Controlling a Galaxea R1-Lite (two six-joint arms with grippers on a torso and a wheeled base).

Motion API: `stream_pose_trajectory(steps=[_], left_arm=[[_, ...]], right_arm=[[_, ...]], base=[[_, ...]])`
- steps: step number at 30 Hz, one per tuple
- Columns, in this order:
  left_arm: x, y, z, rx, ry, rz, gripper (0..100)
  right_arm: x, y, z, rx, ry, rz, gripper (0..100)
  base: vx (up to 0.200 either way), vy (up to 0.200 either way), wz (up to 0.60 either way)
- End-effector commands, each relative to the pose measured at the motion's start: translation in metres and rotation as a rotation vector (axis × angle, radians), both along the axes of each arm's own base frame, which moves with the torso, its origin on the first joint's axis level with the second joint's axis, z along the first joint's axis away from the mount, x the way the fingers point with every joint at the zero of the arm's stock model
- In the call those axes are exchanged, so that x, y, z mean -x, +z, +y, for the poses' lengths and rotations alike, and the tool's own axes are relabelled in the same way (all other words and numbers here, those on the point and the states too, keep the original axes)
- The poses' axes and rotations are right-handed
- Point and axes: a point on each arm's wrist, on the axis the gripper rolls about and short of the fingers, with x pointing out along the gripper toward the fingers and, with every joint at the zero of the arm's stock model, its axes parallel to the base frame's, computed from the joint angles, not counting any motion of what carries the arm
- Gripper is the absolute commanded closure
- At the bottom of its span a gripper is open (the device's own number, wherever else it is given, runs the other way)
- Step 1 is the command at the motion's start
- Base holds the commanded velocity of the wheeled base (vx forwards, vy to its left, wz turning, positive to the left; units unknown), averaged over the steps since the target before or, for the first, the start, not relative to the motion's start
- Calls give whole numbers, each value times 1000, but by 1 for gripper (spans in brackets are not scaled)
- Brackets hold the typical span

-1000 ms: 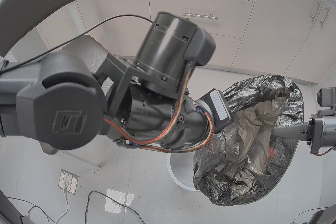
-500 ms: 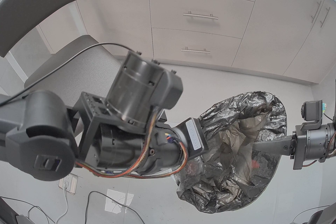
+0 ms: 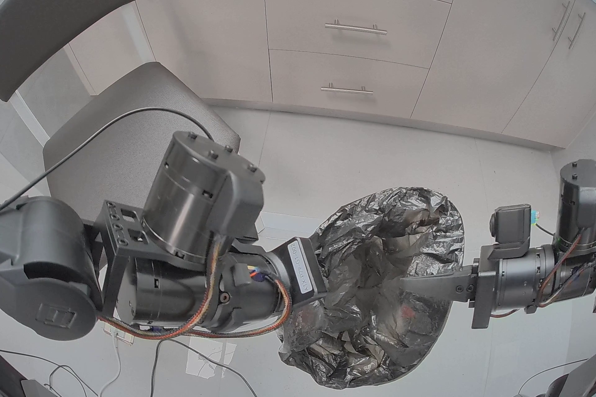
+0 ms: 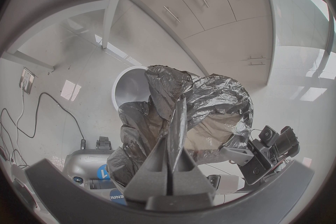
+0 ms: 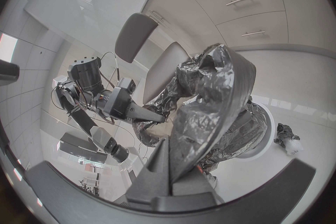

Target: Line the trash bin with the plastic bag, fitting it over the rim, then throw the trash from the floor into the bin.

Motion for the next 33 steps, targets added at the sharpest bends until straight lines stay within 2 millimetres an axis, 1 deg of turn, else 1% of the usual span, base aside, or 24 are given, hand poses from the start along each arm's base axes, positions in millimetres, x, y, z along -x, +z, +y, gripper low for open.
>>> stream_pose_trajectory(steps=[1,3,5,6,8,12,13,14,16,18,20,24,25,26,29,33], left_arm=[[-6,-15,5,-27,27,24,100],[-8,-20,3,-23,25,22,100],[-9,-22,2,-21,25,21,100],[-12,-28,-2,-24,23,24,100],[-16,-36,-7,-39,19,30,100],[-26,-60,-22,-73,13,49,100],[-26,-60,-22,-73,13,49,100],[-32,-71,-29,-72,13,48,100],[-34,-76,-32,-71,13,49,100],[-41,-88,-37,-74,20,49,100],[-45,-95,-40,-80,25,51,100],[-52,-103,-43,-79,36,53,100],[-52,-103,-43,-79,36,53,100],[-53,-106,-43,-84,38,57,100],[-54,-107,-42,-89,41,58,100],[-61,-111,-38,-96,64,64,100]], right_arm=[[-12,-35,10,59,-1,72,100],[-15,-42,11,56,-9,72,100],[-16,-44,11,55,-12,70,100],[-19,-49,11,60,-24,77,100],[-20,-53,9,69,-32,87,100],[-16,-61,5,87,-39,113,100],[-16,-61,5,87,-39,113,100],[-19,-64,-1,91,-70,128,100],[-20,-65,-5,94,-89,133,100],[-24,-70,-16,100,-133,155,100],[-27,-72,-21,95,-161,158,100],[-40,-85,-24,93,-203,161,100],[-40,-85,-24,93,-203,161,100],[-47,-96,-23,97,-212,168,100],[-57,-110,-19,89,-216,158,100],[-68,-122,-14,67,-221,125,100]], base=[[0,0,0],[0,0,0],[0,0,0],[0,0,0],[0,0,0],[0,0,0],[0,0,0],[0,0,0],[0,0,0],[0,0,0],[0,0,0],[0,0,0],[0,0,0],[0,0,0],[0,0,0],[0,0,0]])
